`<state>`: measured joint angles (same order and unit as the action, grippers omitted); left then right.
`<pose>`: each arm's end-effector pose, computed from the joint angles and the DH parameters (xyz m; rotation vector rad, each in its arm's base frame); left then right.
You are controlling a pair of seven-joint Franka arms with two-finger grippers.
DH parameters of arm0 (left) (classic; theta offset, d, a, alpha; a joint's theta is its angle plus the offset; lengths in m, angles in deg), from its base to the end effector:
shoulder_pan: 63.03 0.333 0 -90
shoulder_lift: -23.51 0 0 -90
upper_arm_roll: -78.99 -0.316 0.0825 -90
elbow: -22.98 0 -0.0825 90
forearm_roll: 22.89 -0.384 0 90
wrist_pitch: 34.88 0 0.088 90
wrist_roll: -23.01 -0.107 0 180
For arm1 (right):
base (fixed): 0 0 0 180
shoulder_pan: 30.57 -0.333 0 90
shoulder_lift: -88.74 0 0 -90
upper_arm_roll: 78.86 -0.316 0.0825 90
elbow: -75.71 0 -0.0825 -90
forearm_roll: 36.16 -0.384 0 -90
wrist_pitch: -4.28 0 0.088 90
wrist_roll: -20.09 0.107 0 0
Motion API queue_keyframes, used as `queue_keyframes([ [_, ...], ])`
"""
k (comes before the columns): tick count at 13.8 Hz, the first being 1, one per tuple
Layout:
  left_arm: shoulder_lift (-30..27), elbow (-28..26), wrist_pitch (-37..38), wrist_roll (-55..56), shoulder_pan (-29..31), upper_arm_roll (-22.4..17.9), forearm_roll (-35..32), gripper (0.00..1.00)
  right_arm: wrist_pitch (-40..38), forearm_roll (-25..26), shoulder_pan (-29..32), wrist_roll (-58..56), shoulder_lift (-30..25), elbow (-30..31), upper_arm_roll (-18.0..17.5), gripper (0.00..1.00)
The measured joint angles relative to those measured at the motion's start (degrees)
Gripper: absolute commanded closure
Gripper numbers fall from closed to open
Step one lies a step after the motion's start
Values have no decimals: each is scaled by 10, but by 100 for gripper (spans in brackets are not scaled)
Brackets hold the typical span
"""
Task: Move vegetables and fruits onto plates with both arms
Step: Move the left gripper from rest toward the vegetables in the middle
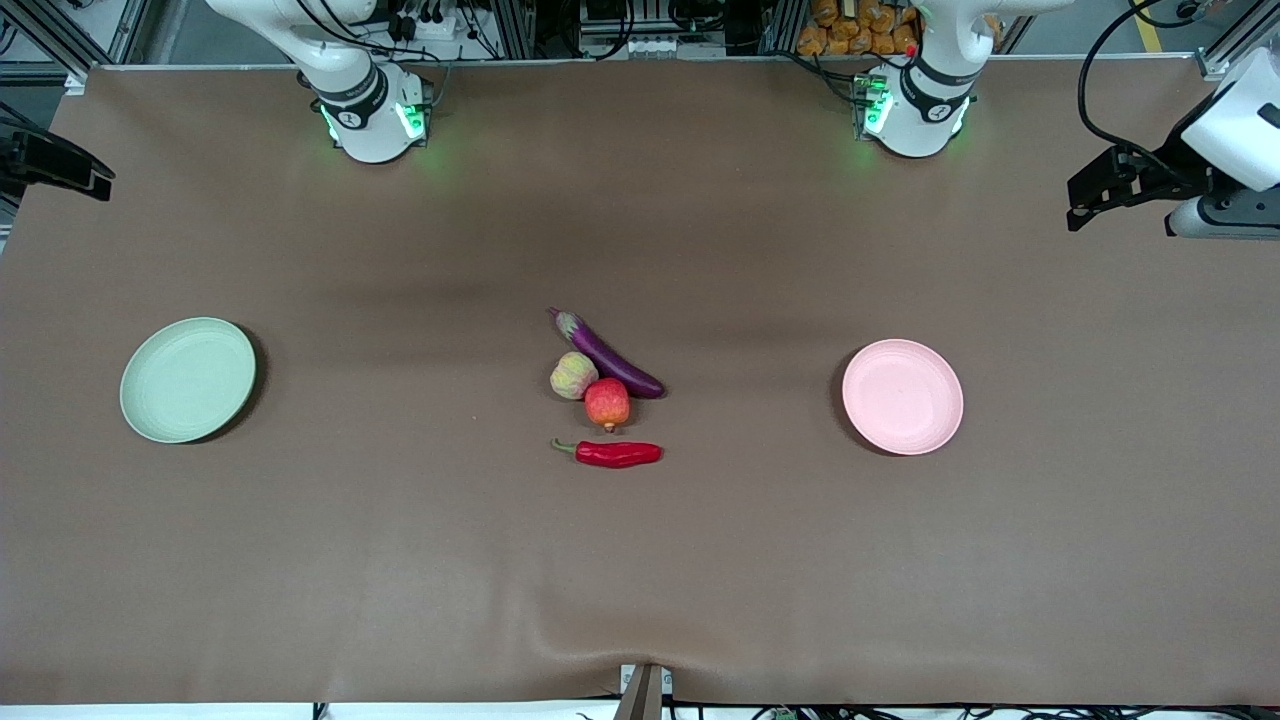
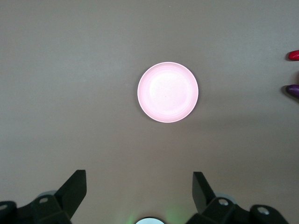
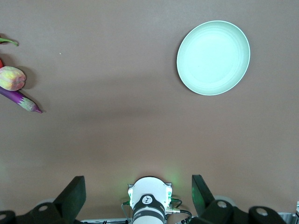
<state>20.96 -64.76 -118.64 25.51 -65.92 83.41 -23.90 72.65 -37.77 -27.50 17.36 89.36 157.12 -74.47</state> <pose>0.5253 -0.0664 0.6576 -3.1157 0.1280 0.0362 0.5111 -0.0629 0.6583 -3.0707 0.1158 0.3629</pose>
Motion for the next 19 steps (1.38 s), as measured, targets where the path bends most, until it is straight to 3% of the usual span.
queue_keyframes([
  [11, 1, 1, 0, 0, -2, 12, 1, 0, -3, -1, 0, 0, 0, 0, 0, 0],
  [19, 64, 31, -6, 77, -22, 25, 37, 0, -4, -1, 0, 0, 1, 1, 0, 0],
])
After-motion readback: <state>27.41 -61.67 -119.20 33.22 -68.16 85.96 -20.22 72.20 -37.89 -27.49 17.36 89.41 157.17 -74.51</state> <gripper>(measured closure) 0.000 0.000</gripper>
